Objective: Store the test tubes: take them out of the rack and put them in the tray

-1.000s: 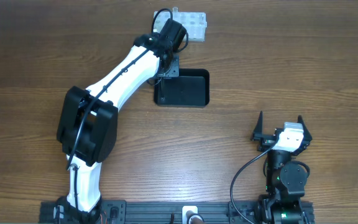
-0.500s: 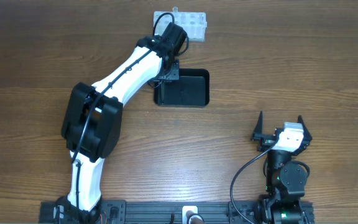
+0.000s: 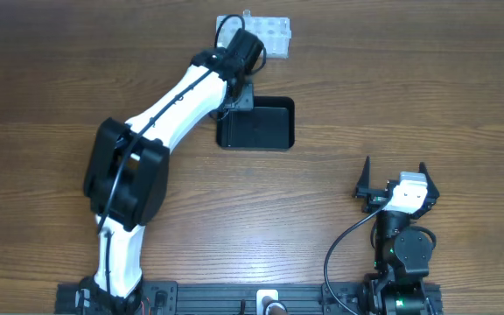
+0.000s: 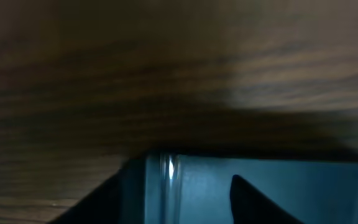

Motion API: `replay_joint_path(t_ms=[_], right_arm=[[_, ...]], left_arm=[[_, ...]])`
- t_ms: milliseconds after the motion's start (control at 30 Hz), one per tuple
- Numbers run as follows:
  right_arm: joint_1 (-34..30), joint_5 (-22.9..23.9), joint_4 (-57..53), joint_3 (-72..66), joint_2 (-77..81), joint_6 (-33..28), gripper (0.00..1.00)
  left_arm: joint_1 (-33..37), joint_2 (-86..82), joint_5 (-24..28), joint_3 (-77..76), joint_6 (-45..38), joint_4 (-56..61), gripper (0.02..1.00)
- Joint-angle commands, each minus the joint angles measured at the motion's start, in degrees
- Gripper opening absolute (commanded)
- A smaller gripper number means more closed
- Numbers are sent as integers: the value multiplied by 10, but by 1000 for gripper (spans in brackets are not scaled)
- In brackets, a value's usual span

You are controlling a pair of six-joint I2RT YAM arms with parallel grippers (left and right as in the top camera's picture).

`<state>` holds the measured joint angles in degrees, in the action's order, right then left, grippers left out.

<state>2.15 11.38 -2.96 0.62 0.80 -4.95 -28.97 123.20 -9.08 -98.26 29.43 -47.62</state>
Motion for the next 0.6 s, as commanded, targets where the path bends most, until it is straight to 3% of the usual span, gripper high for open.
replay_joint_path(t_ms=[33,133,300,400,600], right_arm=[[-4,7,-1,-3,-5,-3,991],[-4,7,-1,-3,-5,-3,993],[-4,7,0,-3,-5,-3,993],[-4,7,-1,-3,-5,-3,991],[-4,7,-1,-3,-5,-3,991]], left_arm=[[1,-128,-75,0,-22,38,570],[10,-174,-104,0,-72,82,586],[38,-189,-100,0,-182,192,586],[56,-171,-53,0,-248,271,595],[90,-103,100,0,-308,400,630]])
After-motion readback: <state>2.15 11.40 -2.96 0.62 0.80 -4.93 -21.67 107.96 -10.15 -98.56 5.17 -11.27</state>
